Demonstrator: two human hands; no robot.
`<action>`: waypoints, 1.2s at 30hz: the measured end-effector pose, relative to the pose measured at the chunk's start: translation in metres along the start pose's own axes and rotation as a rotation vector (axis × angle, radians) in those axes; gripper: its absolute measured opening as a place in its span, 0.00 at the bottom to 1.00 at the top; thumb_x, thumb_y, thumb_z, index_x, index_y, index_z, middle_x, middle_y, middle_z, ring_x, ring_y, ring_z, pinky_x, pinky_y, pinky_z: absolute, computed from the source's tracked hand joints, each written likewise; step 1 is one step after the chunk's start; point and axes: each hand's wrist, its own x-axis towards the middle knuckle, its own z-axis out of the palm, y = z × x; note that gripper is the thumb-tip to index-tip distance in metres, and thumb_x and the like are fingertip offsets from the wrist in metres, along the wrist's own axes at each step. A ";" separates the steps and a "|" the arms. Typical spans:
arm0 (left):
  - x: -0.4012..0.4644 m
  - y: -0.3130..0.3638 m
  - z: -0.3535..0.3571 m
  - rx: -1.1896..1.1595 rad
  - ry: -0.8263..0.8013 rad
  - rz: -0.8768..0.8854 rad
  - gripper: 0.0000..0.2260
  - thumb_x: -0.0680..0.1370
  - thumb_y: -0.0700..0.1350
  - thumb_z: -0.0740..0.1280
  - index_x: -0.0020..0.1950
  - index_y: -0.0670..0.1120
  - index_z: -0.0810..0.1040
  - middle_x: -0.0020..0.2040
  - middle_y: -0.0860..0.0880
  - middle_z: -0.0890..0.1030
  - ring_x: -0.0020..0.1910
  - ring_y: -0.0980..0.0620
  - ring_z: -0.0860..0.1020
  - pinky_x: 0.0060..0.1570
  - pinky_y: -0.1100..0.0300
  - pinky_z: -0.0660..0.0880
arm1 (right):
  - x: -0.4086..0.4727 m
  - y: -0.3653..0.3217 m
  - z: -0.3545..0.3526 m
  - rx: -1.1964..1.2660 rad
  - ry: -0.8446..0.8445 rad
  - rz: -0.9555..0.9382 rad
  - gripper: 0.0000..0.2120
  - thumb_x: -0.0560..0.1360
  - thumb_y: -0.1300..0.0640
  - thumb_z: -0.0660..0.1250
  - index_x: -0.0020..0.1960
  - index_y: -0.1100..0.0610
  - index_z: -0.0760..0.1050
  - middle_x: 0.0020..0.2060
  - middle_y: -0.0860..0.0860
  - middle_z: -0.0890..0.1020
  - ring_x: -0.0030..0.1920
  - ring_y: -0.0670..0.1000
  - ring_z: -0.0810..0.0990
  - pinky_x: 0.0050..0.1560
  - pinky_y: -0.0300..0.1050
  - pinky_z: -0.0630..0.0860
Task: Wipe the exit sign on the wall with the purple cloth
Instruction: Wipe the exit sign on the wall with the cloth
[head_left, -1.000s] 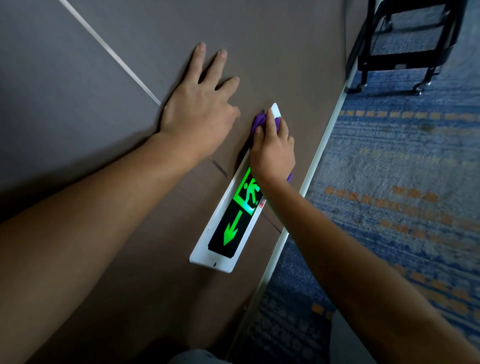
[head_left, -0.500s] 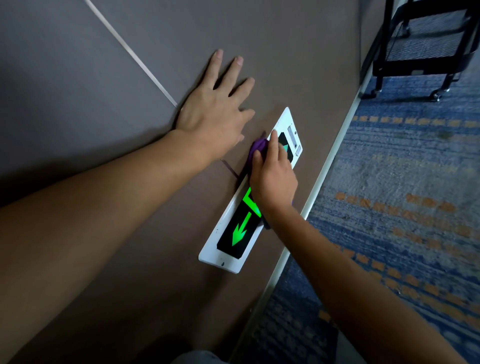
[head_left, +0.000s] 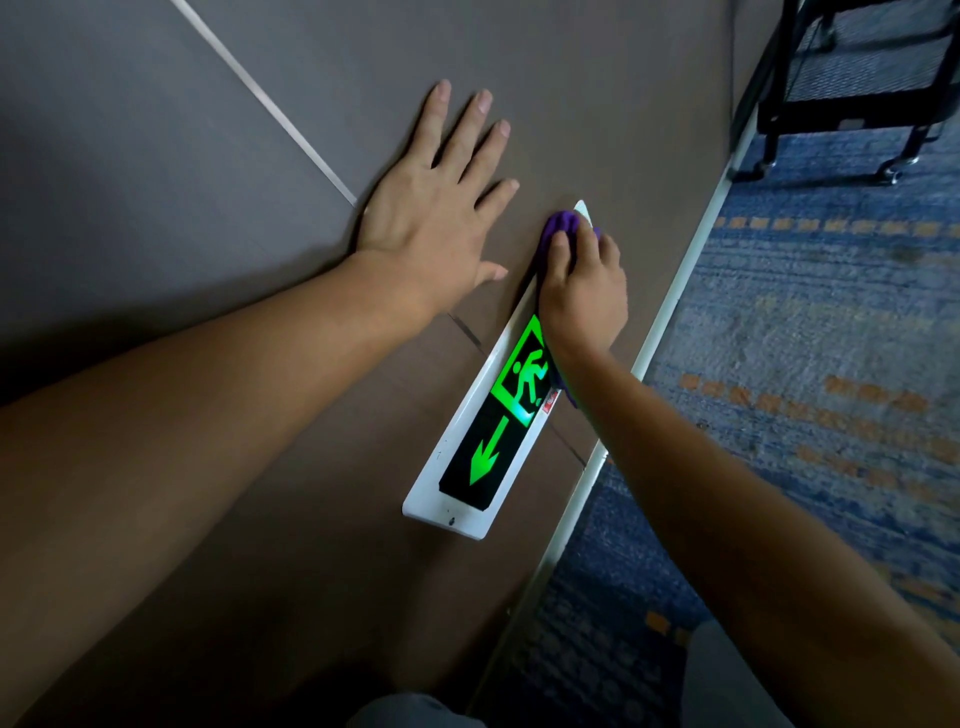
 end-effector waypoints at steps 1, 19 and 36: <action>0.000 0.000 0.000 -0.001 0.002 0.001 0.39 0.80 0.72 0.42 0.86 0.53 0.47 0.86 0.40 0.44 0.85 0.34 0.42 0.79 0.32 0.41 | -0.008 0.001 0.000 0.004 -0.003 -0.005 0.20 0.84 0.41 0.54 0.73 0.42 0.72 0.71 0.49 0.75 0.67 0.58 0.76 0.57 0.52 0.74; -0.002 -0.001 0.000 0.018 0.013 -0.004 0.38 0.80 0.72 0.41 0.86 0.53 0.48 0.86 0.40 0.45 0.85 0.34 0.43 0.81 0.33 0.43 | -0.058 0.005 -0.019 -0.032 -0.096 -0.156 0.19 0.83 0.41 0.58 0.70 0.47 0.75 0.66 0.50 0.78 0.58 0.57 0.82 0.49 0.47 0.72; -0.002 -0.001 -0.001 0.009 0.012 0.012 0.38 0.80 0.71 0.41 0.86 0.53 0.48 0.86 0.40 0.45 0.85 0.34 0.43 0.81 0.32 0.44 | -0.031 -0.002 -0.019 0.103 -0.032 -0.026 0.14 0.82 0.43 0.62 0.64 0.42 0.81 0.55 0.49 0.81 0.53 0.53 0.82 0.47 0.43 0.69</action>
